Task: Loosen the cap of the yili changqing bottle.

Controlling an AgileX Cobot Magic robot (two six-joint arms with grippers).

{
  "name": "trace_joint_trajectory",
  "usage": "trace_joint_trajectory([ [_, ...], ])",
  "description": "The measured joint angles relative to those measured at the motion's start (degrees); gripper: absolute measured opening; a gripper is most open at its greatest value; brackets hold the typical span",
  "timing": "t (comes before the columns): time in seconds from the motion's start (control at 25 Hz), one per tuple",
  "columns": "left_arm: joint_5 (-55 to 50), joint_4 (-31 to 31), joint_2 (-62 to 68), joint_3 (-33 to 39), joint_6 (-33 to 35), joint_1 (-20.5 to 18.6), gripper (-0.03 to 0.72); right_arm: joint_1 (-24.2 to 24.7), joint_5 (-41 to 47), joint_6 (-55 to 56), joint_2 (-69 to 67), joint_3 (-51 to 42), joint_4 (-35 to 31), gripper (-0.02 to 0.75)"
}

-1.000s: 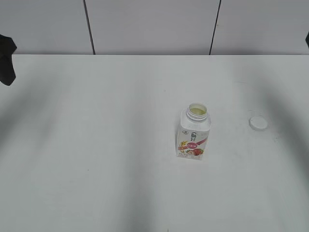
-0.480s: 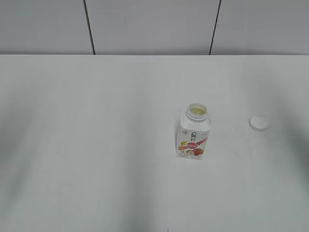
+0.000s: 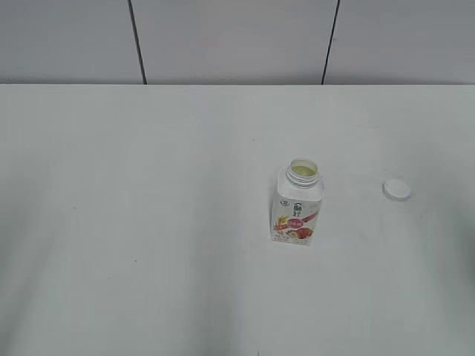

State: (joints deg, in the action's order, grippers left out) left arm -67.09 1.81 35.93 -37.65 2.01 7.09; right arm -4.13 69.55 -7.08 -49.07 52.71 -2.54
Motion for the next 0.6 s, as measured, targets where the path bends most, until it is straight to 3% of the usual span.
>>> trace_joint_trajectory([
  [0.2, 0.3, 0.5, -8.8, 4.8, 0.0, 0.0, 0.533, 0.0, -2.2, 0.0, 8.4, -6.0, 0.0, 0.595],
  [0.6, 6.2, 0.5, -21.1, 7.6, 0.0, 0.0, 0.533, 0.0, -7.7, 0.0, 18.2, -17.2, -0.3, 0.595],
])
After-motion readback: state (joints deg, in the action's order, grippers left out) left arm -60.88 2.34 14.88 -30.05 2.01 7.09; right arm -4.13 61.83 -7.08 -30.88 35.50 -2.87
